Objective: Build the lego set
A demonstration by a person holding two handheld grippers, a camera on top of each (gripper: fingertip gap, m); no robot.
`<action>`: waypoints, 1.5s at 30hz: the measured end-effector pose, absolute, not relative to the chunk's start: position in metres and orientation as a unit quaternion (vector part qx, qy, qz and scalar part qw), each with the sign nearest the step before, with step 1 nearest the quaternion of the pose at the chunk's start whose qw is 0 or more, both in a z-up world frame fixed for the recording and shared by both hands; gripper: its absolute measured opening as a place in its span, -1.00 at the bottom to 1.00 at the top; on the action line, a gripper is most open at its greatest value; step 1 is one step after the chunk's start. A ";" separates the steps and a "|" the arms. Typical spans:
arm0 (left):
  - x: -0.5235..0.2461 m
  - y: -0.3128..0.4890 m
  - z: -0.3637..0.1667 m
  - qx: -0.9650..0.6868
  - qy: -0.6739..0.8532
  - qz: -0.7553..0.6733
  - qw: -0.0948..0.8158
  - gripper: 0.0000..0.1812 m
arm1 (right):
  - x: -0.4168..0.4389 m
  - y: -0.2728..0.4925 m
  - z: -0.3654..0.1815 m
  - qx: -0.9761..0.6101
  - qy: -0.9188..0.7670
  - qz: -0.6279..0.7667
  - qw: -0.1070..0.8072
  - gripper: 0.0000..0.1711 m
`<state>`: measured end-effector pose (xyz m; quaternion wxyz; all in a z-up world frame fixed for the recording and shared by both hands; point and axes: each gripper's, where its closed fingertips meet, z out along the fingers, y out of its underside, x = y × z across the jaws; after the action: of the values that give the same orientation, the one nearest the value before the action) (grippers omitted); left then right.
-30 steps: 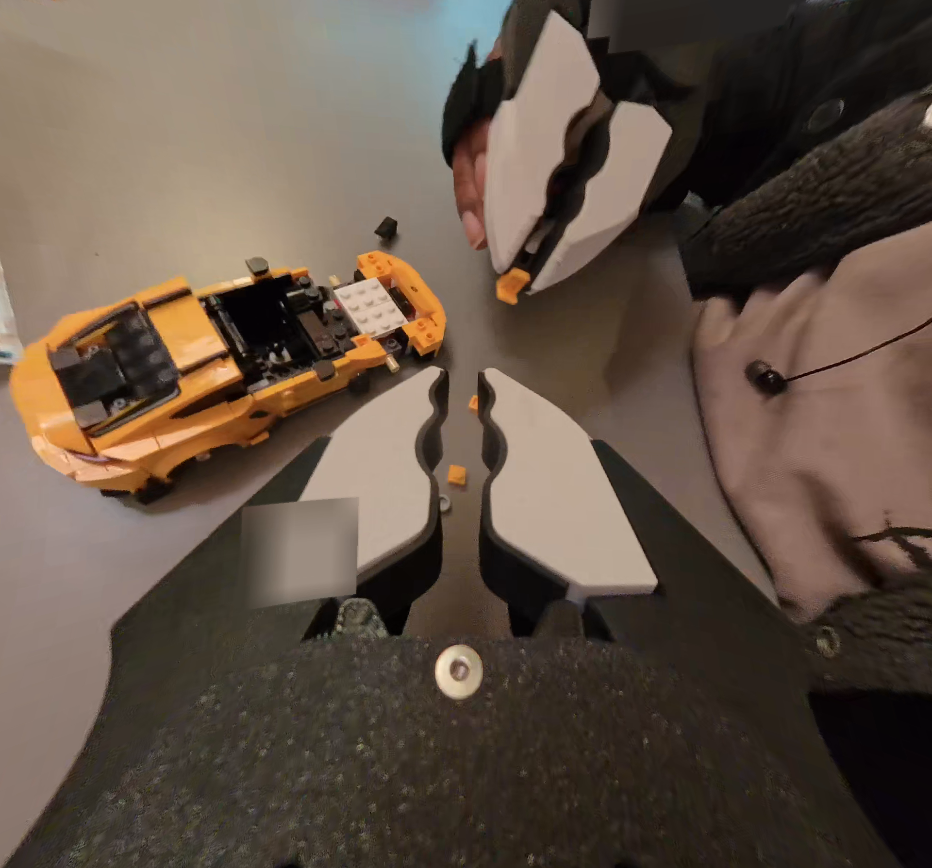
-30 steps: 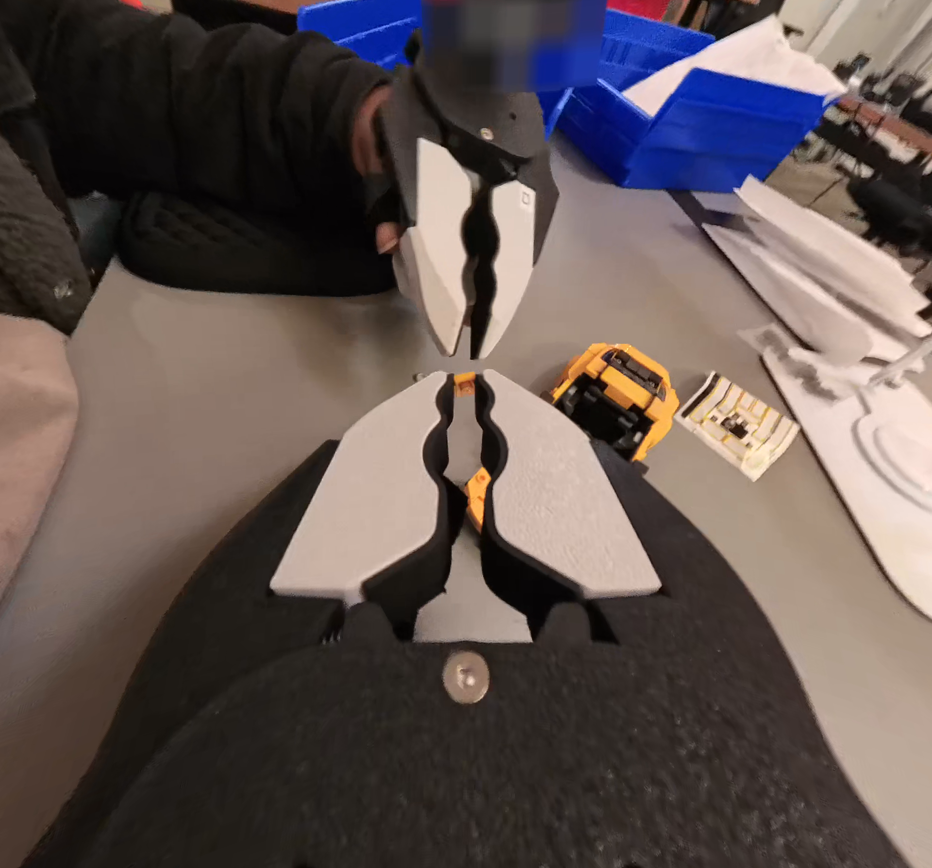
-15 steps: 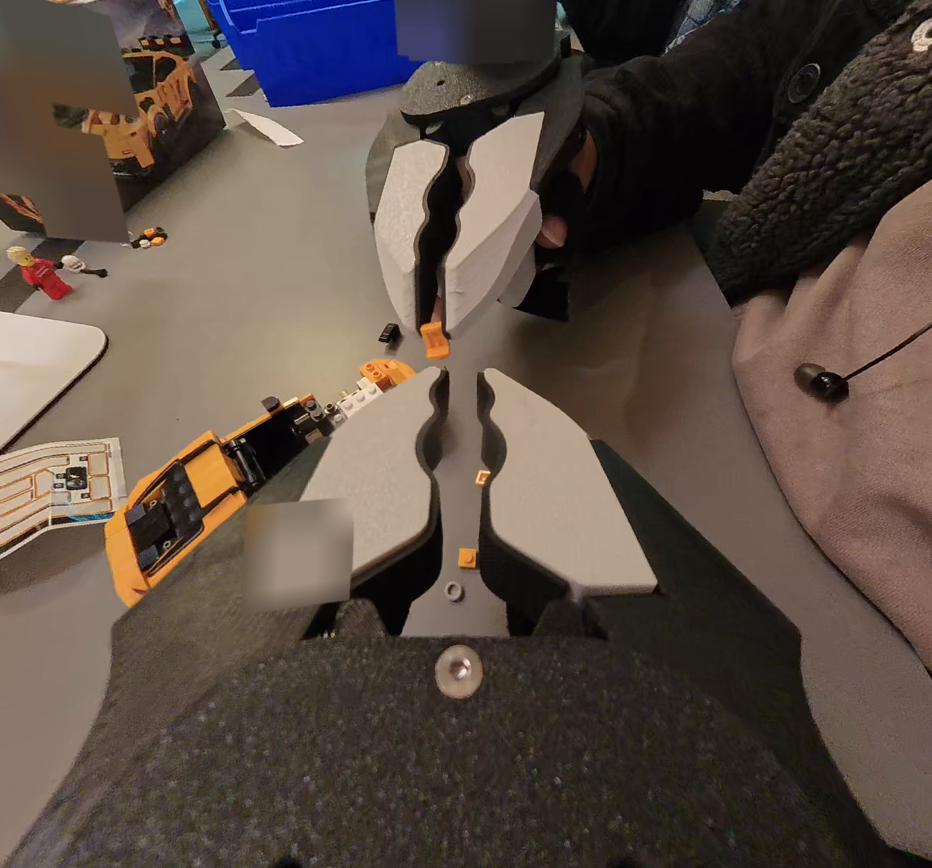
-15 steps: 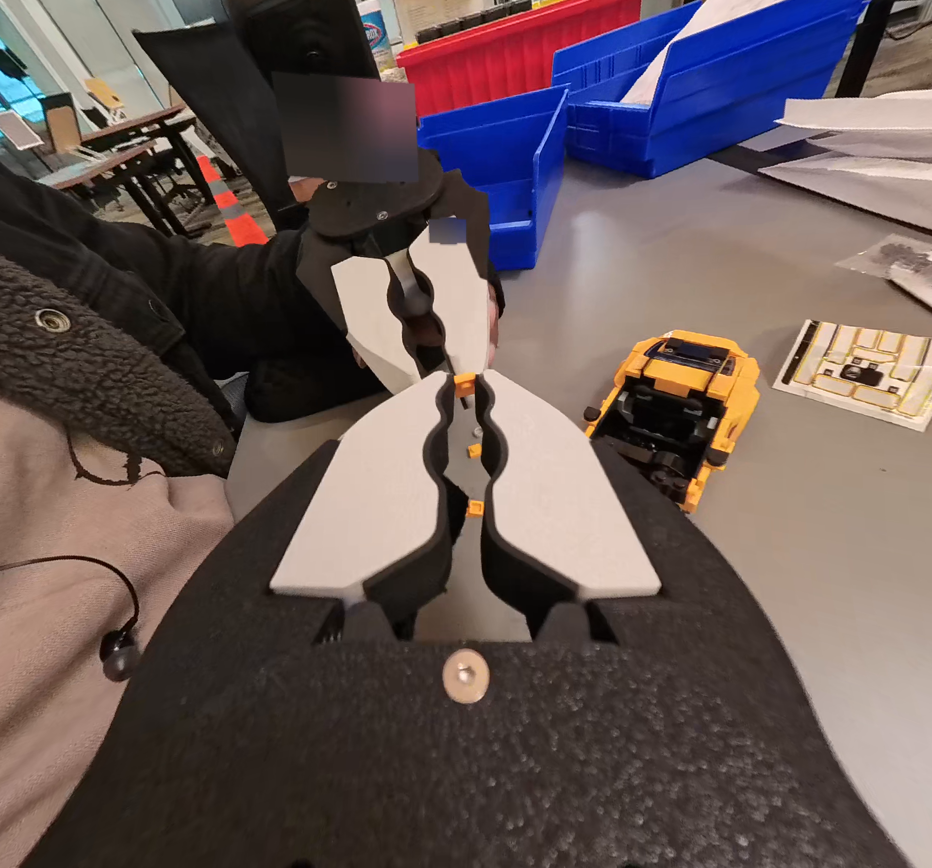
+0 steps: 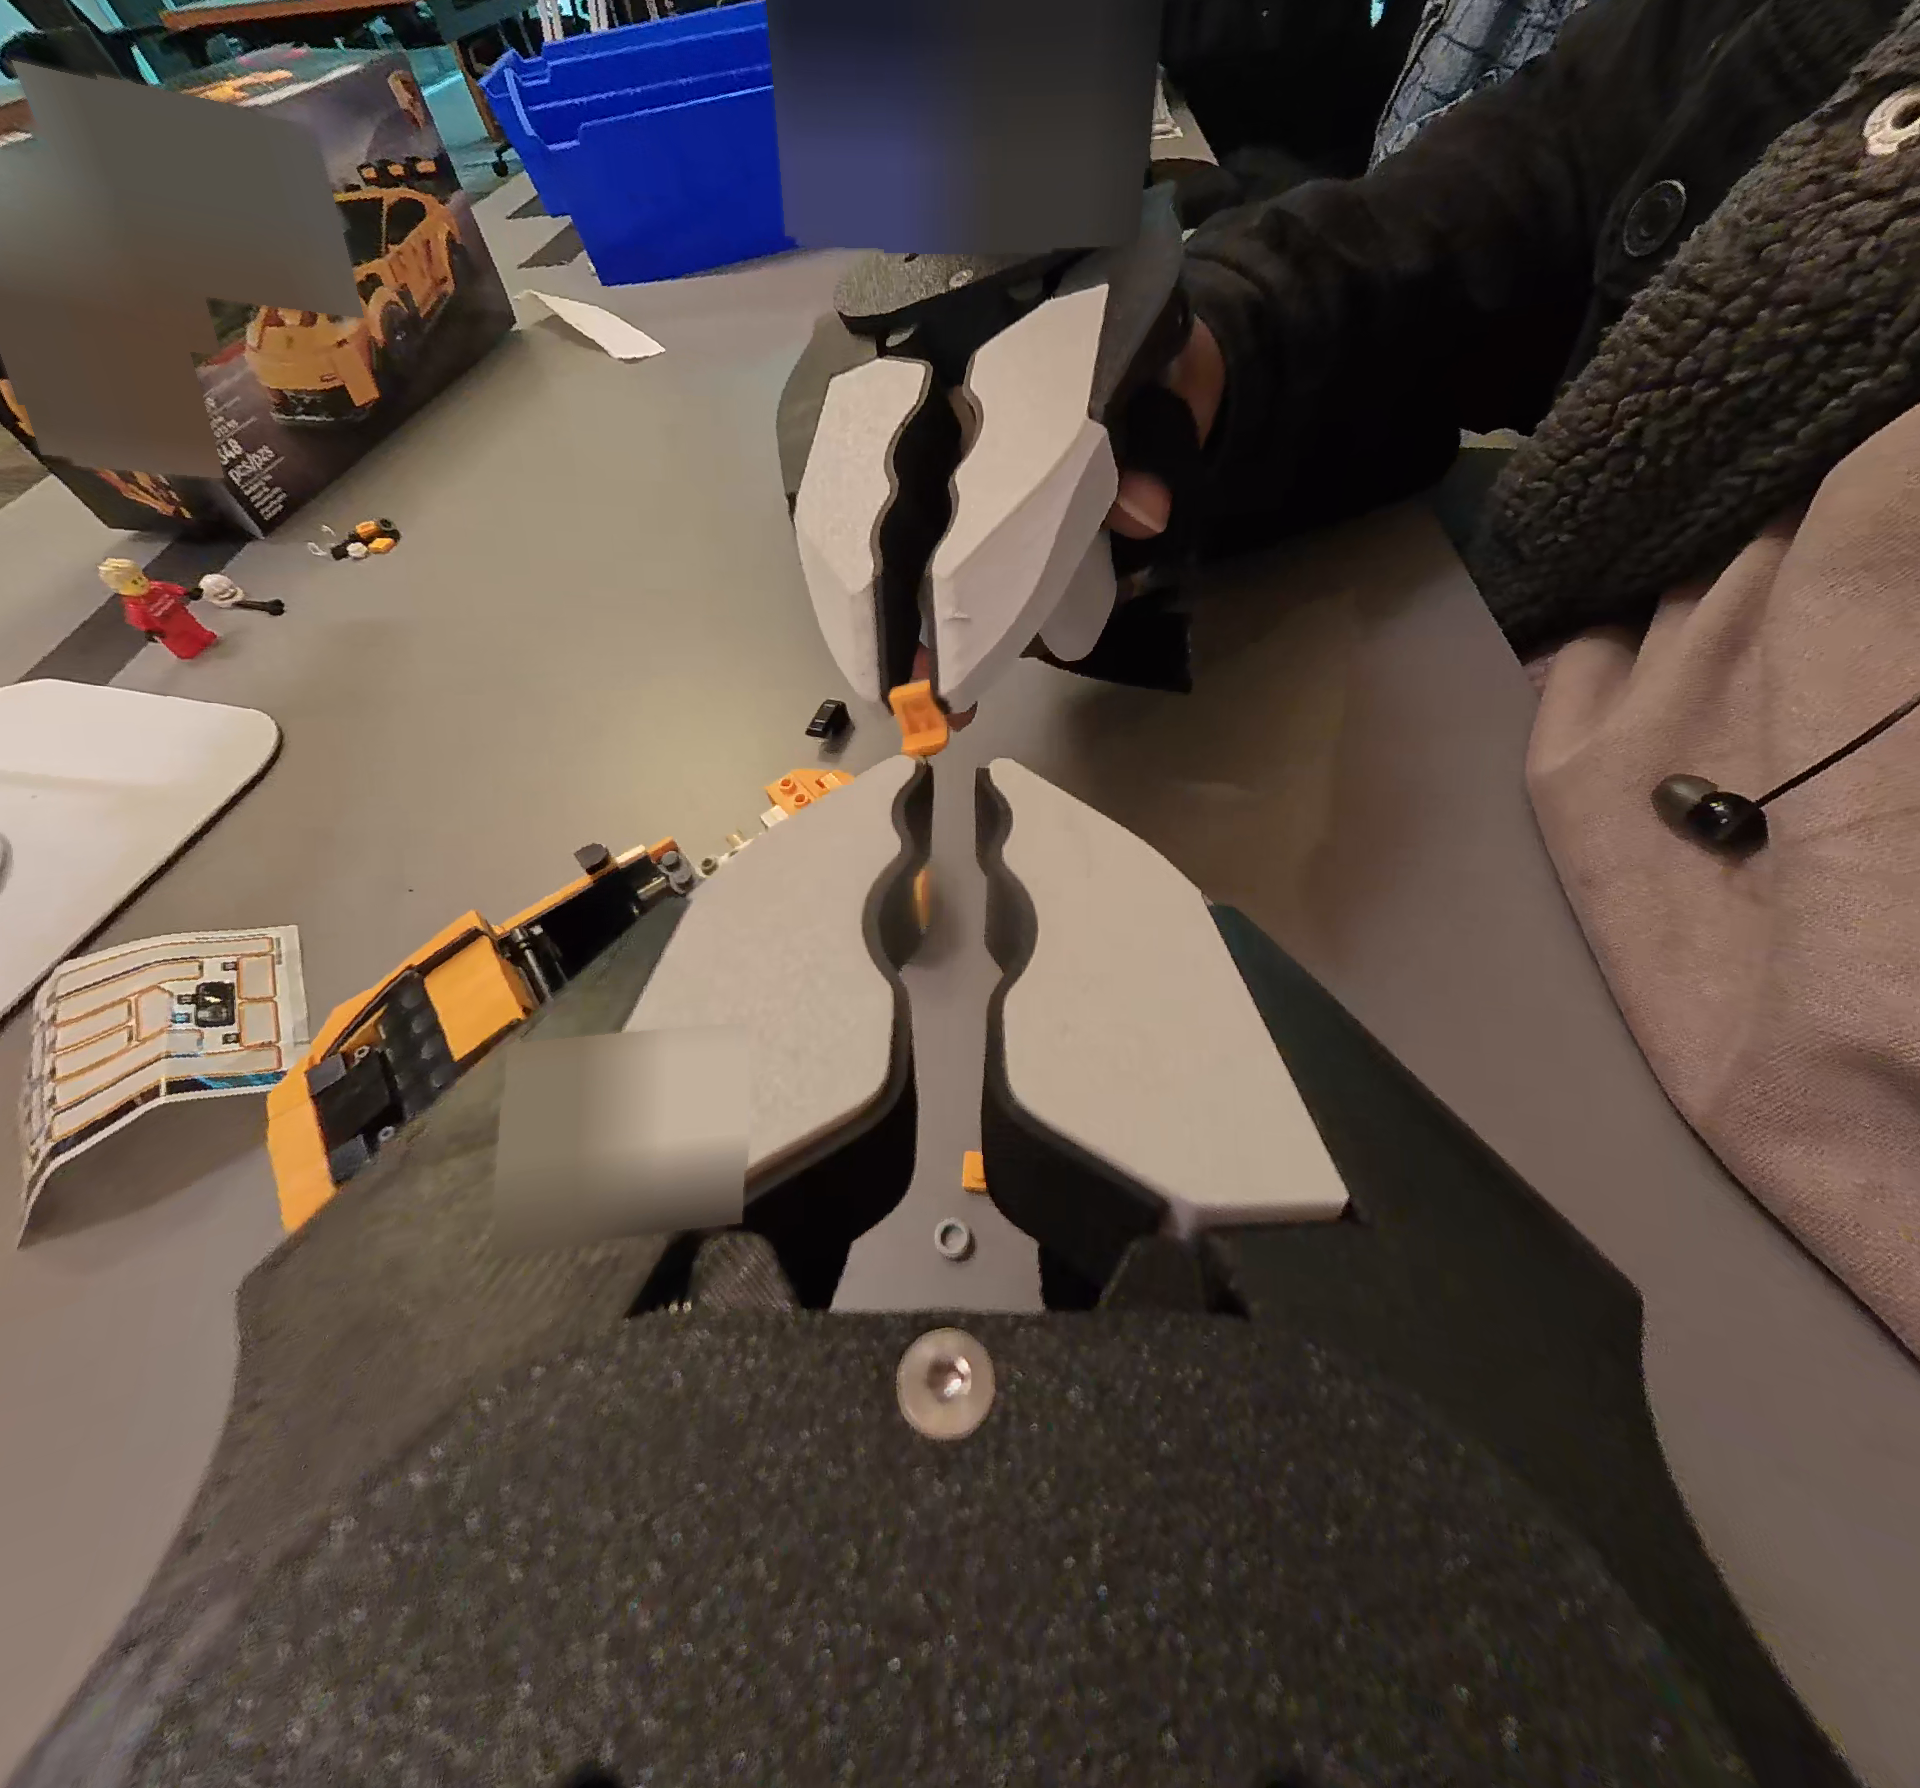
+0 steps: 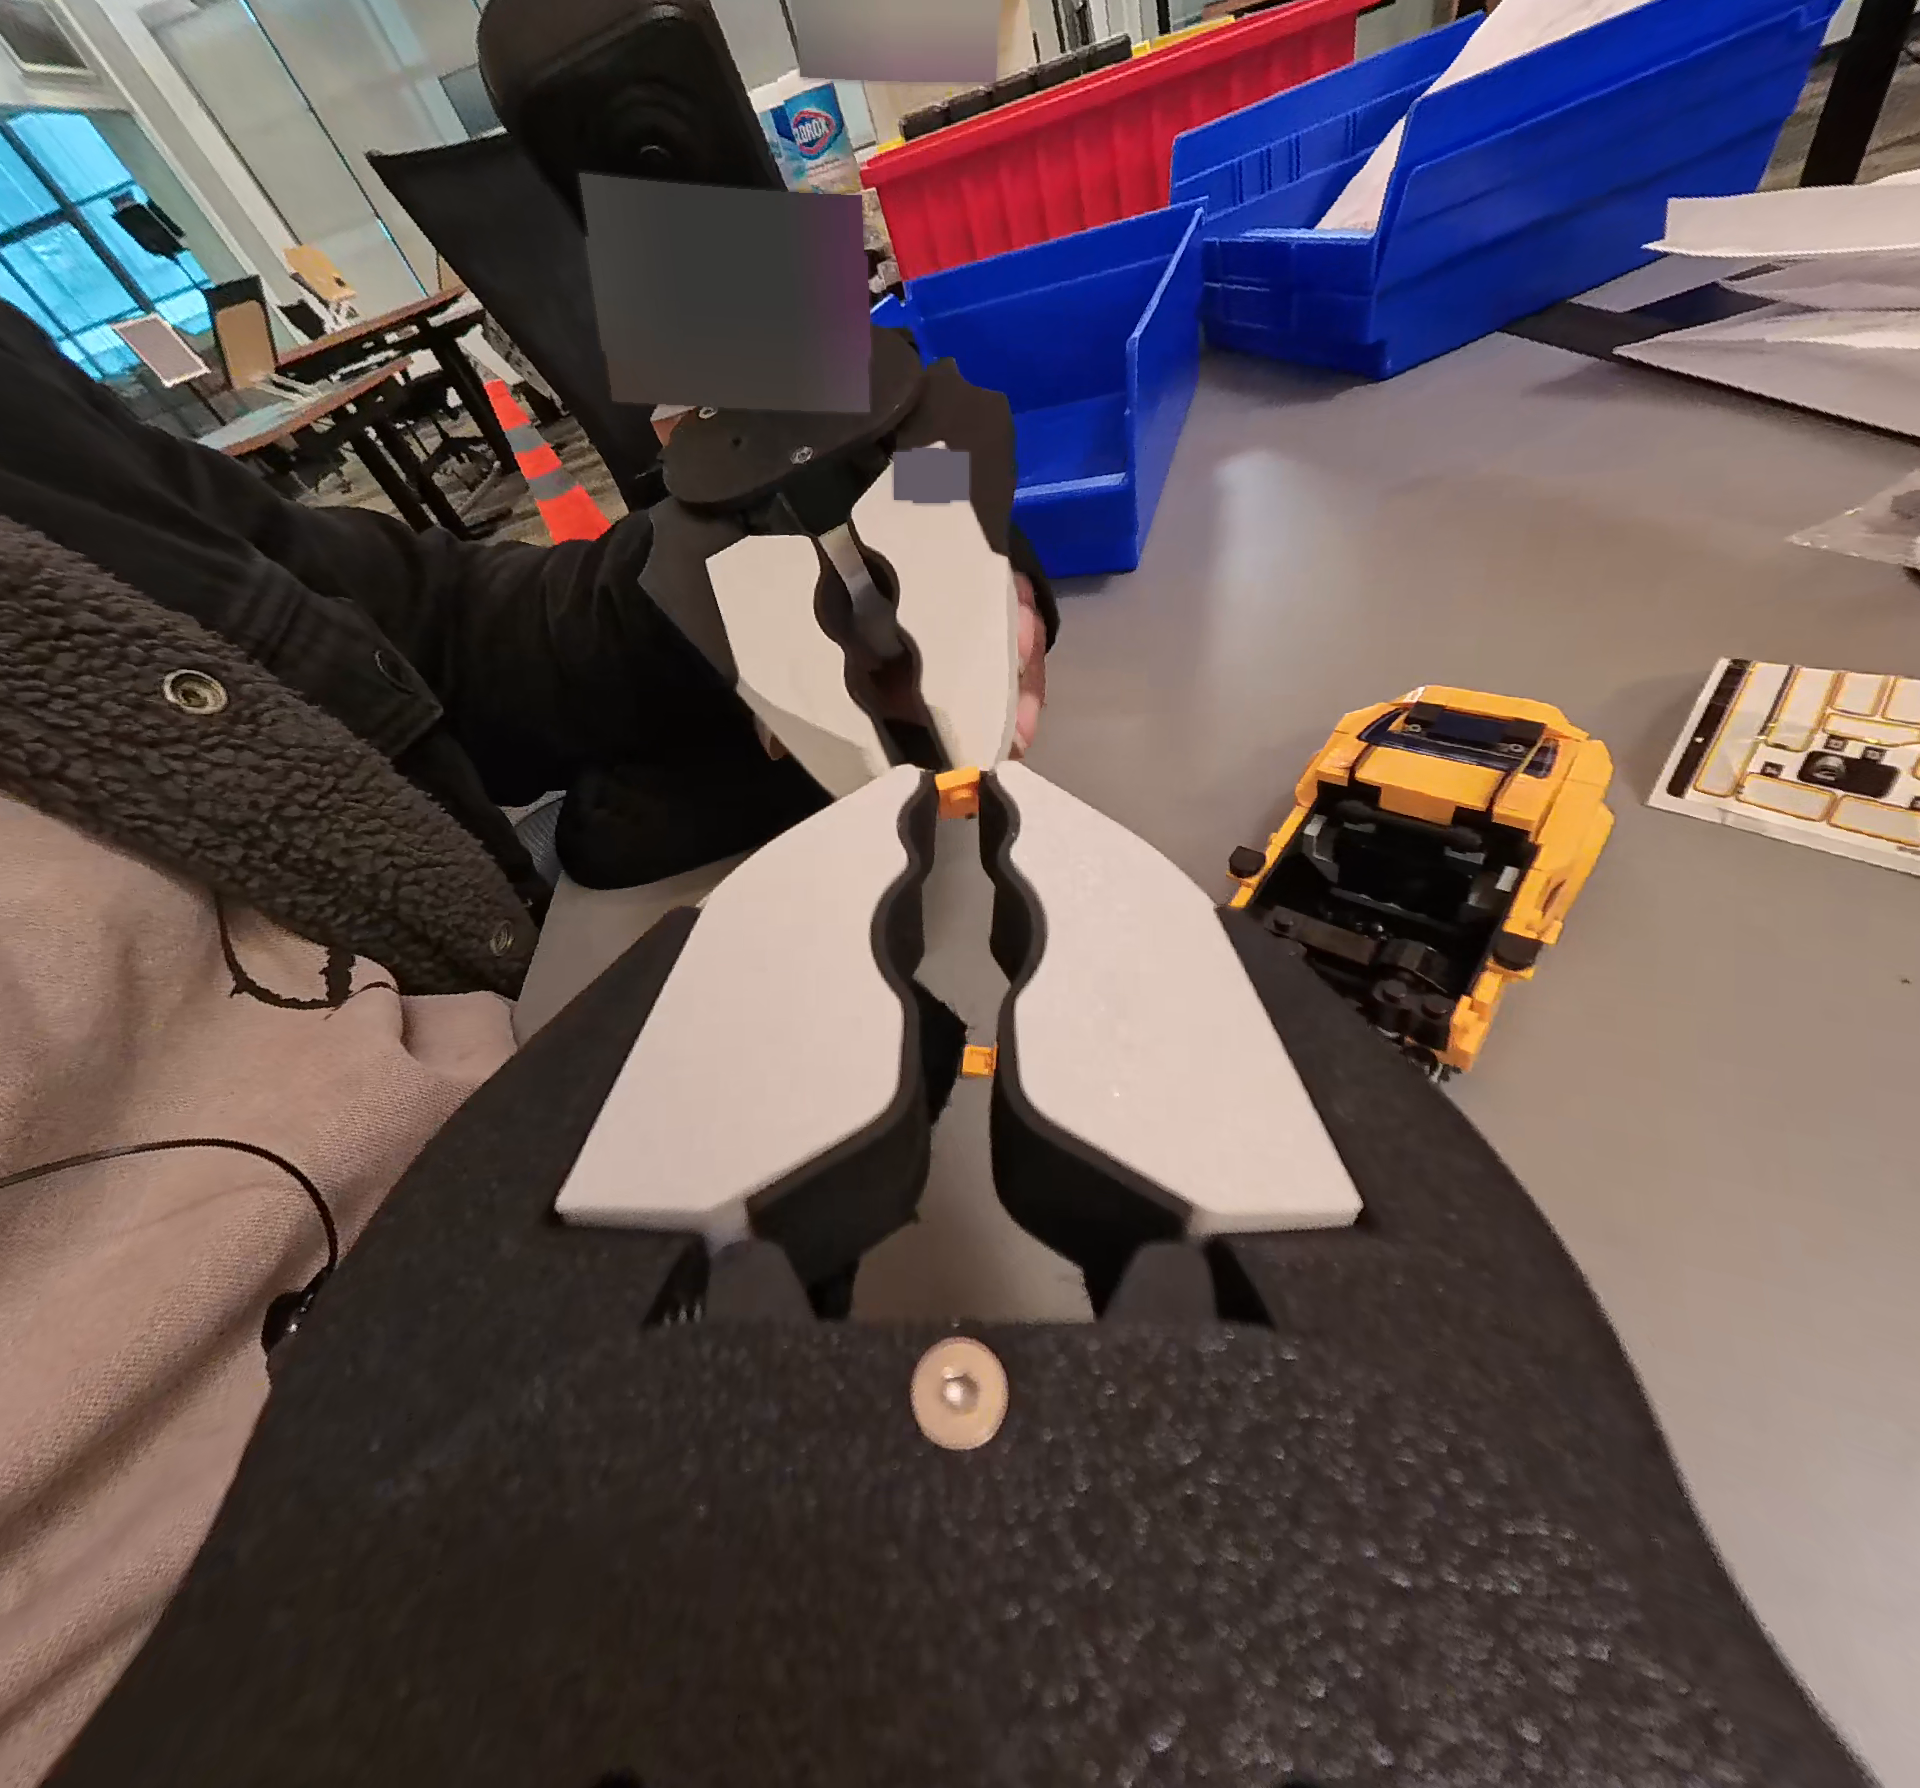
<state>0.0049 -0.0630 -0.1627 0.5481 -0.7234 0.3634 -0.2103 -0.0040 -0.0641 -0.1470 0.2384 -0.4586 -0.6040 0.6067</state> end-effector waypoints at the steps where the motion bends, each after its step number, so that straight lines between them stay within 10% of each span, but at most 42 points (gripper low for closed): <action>1: 0.004 -0.062 -0.163 -0.724 0.362 -0.205 0.550 -0.92 | -0.004 -0.065 -0.146 -0.454 -0.606 0.607 0.240 -0.91; 45: 0.023 -0.087 -0.128 -0.648 0.259 -0.525 0.488 -0.92 | 0.006 -0.097 -0.120 -0.244 -0.714 0.436 0.491 -0.81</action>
<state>0.0230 -0.0869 -0.1284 0.4879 -0.6476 0.2587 -0.5250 0.0060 -0.0974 -0.1200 0.4909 -0.2435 -0.7142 0.4355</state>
